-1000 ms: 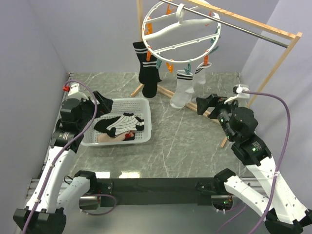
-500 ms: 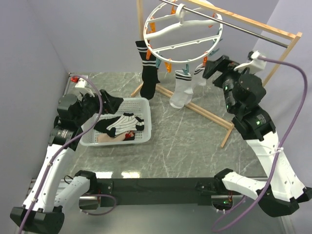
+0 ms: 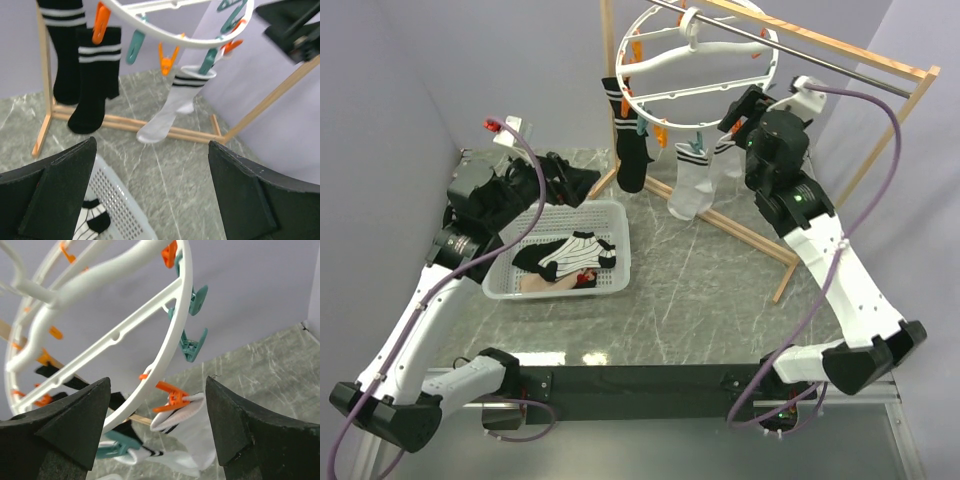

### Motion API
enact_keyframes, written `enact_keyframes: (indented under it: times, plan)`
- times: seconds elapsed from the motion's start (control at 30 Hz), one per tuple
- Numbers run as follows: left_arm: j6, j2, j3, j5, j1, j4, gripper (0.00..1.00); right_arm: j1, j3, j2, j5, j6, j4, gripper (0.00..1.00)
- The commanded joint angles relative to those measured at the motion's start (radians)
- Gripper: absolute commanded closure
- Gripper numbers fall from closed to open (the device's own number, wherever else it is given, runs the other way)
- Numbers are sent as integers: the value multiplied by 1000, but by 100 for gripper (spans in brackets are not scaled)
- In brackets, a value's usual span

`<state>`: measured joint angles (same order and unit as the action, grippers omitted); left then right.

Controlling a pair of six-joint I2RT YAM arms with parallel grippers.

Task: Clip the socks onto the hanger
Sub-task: Rotate the hanger at the clothesline.

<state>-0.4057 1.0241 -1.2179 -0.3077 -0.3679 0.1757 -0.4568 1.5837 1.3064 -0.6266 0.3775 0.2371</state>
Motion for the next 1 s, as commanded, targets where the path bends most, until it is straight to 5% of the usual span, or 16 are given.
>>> enact_keyframes:
  times: [0.0, 0.3, 0.63, 0.97]
  plan:
    - [-7, 34, -80, 76, -42, -48, 1, 12, 41, 16, -2, 9, -67, 18]
    - [-146, 165, -164, 200, -83, -133, 2, 17, 41, 70, 80, 3, -102, 33]
    - [-255, 448, -477, 329, -154, -76, 5, 13, -51, 37, 186, 96, -114, 52]
    - [-424, 531, -503, 473, -242, -123, 10, -14, -73, 8, 263, 253, -119, 53]
